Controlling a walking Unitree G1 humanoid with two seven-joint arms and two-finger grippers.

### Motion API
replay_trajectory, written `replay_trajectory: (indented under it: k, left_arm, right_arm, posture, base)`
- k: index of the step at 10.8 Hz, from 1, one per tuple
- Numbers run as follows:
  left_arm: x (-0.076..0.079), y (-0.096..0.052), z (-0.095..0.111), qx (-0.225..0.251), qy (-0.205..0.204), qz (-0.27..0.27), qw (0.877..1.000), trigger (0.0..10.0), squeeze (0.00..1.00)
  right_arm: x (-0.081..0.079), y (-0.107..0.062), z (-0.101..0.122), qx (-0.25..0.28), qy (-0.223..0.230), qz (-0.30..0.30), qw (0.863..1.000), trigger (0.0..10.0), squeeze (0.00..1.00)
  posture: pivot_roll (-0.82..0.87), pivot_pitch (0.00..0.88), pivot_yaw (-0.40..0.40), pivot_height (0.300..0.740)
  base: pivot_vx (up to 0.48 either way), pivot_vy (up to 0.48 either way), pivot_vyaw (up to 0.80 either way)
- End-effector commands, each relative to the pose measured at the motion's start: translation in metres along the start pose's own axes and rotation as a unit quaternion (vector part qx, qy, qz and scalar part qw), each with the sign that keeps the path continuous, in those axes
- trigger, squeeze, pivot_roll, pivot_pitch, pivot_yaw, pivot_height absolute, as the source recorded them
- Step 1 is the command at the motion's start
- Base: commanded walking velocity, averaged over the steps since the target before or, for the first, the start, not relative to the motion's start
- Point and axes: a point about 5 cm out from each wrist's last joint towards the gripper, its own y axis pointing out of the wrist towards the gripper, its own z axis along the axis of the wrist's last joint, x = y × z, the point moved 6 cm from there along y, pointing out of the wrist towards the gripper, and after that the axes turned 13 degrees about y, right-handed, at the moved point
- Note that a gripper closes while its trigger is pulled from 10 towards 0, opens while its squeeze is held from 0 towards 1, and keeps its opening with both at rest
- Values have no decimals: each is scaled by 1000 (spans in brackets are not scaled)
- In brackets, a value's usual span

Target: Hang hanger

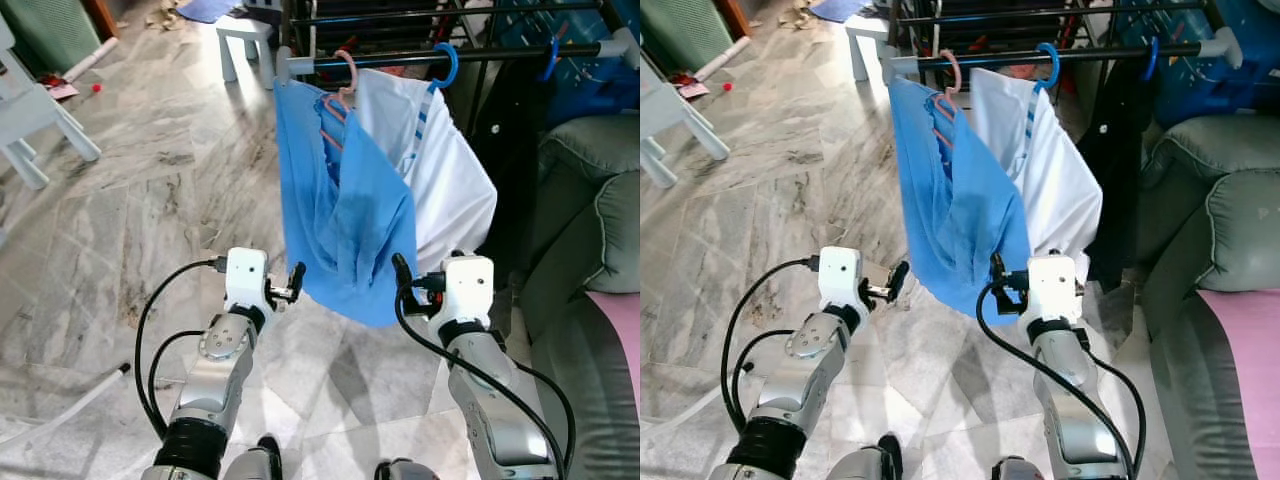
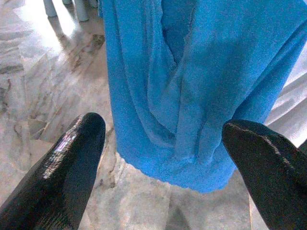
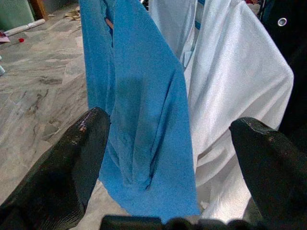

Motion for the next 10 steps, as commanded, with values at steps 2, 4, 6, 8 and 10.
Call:
replay_trajectory:
  k: [2,4,6,8,10]
  left_arm:
    - [-2,0,0,-1,2,4,1000,10000,0]
    - [0,-1,-1,-2,3,1,1000,10000,0]
    - [1,-2,-4,-6,6,-6,1000,10000,0]
    - [-2,-1,1,4,3,1,1000,10000,0]
    - [-28,-18,9,26,-5,47,999,10000,0]
  right_arm:
    - [1,-1,5,12,-6,-1,1000,10000,0]
    - [25,-13,3,19,-20,-24,999,10000,0]
    - [49,-20,-5,4,-13,-66,998,10000,0]
    - [42,-19,-3,8,-3,-52,999,10000,0]
    - [26,-17,17,40,-33,-15,999,10000,0]
  posture:
    - [-112,253,72,740]
    - [-112,261,77,740]
    - [-119,254,91,740]
    - [-111,242,92,740]
    - [-103,229,85,740]
  base:
    - [0,0,0]
    - [0,0,0]
    - [0,0,0]
    - [0,0,0]
    - [0,0,0]
